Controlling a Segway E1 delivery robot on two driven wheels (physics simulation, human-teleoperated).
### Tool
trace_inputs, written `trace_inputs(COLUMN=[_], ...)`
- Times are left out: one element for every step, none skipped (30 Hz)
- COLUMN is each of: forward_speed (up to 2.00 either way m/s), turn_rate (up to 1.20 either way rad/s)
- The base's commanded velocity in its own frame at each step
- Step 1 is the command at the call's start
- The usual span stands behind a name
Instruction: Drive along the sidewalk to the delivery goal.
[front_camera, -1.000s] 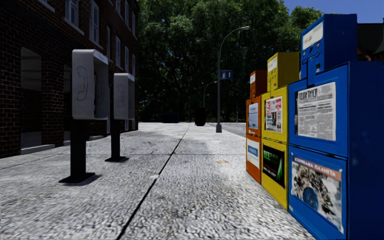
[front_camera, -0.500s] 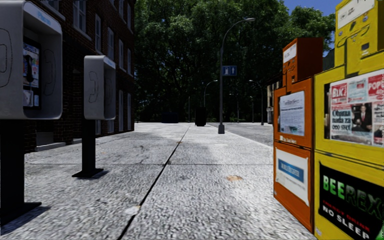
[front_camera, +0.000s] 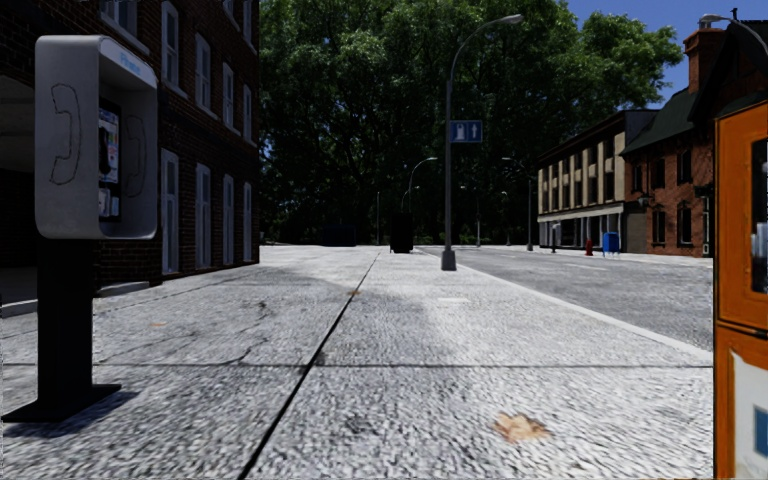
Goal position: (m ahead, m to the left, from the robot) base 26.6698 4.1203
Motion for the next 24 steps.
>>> trace_inputs(forward_speed=[2.0, 2.0, 2.0, 2.0, 2.0, 2.0, 2.0, 2.0, 2.0, 2.0, 2.0, 2.0, 2.0, 2.0, 2.0, 2.0, 2.0, 2.0, 2.0, 2.0, 2.0, 2.0, 2.0, 2.0], turn_rate=[0.0, 0.0, 0.0, 0.0, 0.0, 0.0, 0.0, 0.0, 0.0, 0.0, 0.0, 0.0, 0.0, 0.0, 0.0, 0.0, 0.0, 0.0, 0.0, 0.0, 0.0, 0.0, 0.0, 0.0])
